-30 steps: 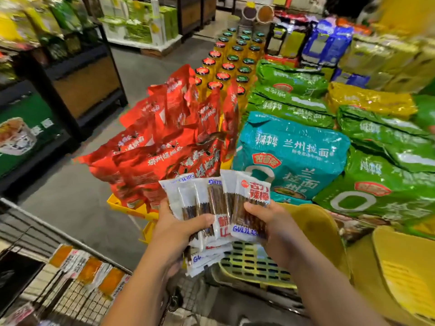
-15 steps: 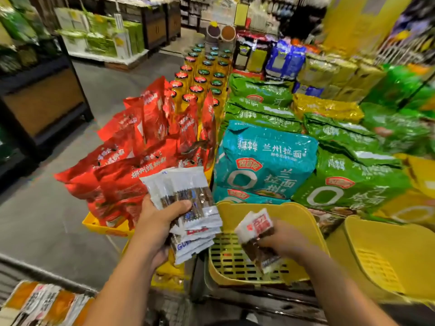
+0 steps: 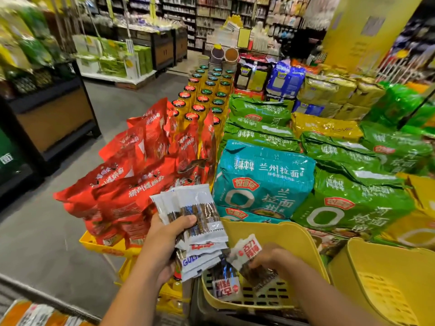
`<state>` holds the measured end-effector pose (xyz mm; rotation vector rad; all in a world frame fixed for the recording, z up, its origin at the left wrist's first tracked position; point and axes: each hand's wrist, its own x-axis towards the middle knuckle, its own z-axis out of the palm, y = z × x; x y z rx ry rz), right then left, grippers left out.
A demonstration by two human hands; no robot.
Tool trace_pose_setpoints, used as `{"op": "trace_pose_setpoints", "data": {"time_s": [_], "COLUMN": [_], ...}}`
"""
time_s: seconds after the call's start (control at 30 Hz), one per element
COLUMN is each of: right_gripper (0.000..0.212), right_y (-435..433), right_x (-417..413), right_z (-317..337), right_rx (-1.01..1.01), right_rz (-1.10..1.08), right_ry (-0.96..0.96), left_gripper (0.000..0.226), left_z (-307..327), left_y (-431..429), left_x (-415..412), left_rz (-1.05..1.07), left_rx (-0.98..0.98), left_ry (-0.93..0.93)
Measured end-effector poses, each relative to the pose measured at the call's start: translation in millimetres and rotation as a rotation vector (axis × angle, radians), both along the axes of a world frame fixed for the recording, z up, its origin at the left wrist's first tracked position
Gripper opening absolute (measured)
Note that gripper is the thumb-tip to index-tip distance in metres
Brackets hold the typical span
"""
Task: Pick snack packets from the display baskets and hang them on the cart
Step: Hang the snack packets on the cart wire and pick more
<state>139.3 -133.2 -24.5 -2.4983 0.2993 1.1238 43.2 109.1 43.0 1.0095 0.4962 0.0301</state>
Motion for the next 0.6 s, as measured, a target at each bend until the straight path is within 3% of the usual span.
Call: {"op": "trace_pose_setpoints", "data": {"time_s": [0.1,0.2,0.3,0.43,0.53,0.6], "right_gripper": [0.047,0.048,0.047,0.049,0.055,0.051], "right_y": [-12.6,-18.5,-22.7,-17.1,-14.5,-20.7], "right_x": [2.1,-2.0,-0.8,-0.3,0.5,3.5], "right_z": [4.2,-1.9,-6.7,-12.7,-12.4,-4.5], "right_rx": [-0.187,-0.303,-0.297,-0.03,-0.042,-0.126], "right_rz": [0.211,0.266,0.286,0.12,0.048,0.114], "right_ry": [-0.018,-0.025,0.008,0.146,0.198,0.15], "left_gripper": [0.075,0.092,0.089,0.089,0.084,0.072], "left_z": [2.4,6.8,9.9,7.1,9.4,8.4], "left_y": [-9.7,-20.6,-27.1,-33.6,-39.3,-40.9], "left_x": [5.5,8.9,14.7,22.9,24.6,26.6], "left_rz": [-0.003,-0.035,-0.058,-0.076,-0.104,-0.125], "left_rx": [0.022,0.042,0.063,0.056,0.038,0.04], "left_ry": [0.003,-0.001,-0.012,-0.006,-0.015,-0.026]}}
